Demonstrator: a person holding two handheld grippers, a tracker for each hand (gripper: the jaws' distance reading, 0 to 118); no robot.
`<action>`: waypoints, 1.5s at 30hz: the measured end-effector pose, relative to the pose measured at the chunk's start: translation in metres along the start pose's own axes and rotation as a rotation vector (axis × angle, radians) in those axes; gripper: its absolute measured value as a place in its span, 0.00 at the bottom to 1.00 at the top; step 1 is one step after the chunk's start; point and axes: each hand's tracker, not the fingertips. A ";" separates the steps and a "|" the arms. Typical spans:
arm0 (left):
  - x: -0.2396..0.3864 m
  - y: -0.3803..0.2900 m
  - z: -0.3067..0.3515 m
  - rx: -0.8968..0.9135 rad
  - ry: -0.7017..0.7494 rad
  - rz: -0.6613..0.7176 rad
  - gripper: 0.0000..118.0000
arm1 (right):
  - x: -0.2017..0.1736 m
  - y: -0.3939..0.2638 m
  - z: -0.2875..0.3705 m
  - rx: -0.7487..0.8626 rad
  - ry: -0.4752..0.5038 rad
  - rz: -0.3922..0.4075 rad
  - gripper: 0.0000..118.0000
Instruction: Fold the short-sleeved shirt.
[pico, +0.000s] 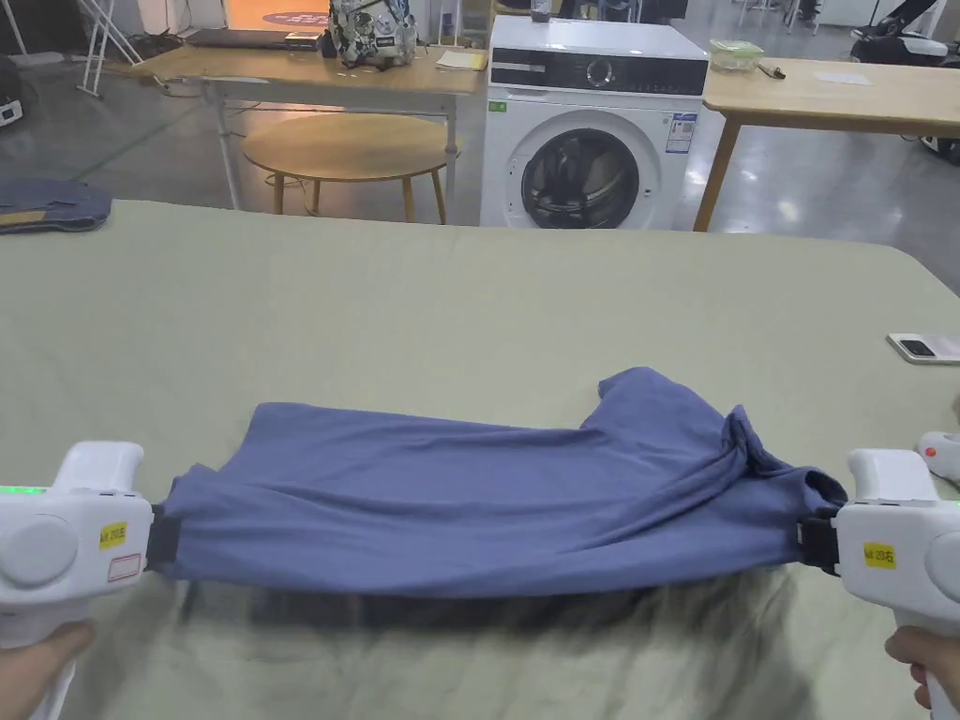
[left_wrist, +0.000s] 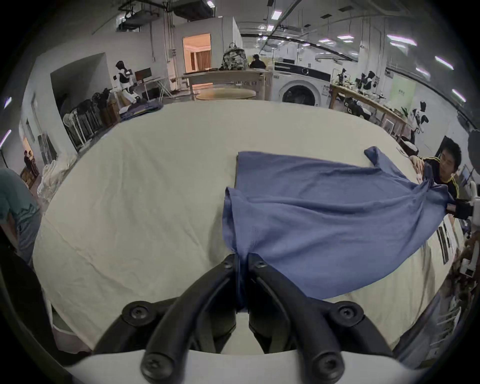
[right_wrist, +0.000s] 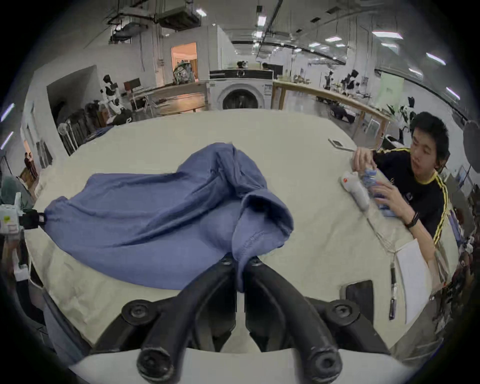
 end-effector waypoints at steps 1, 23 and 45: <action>-0.004 -0.003 0.004 0.004 -0.002 0.004 0.00 | 0.001 -0.004 0.006 0.001 -0.006 0.004 0.02; -0.018 -0.139 -0.014 -0.177 -0.013 0.054 0.00 | -0.007 -0.165 -0.017 -0.237 -0.094 0.029 0.07; 0.042 -0.046 0.048 0.455 0.078 -0.011 0.25 | -0.092 -0.058 0.045 0.488 -0.021 -0.068 0.40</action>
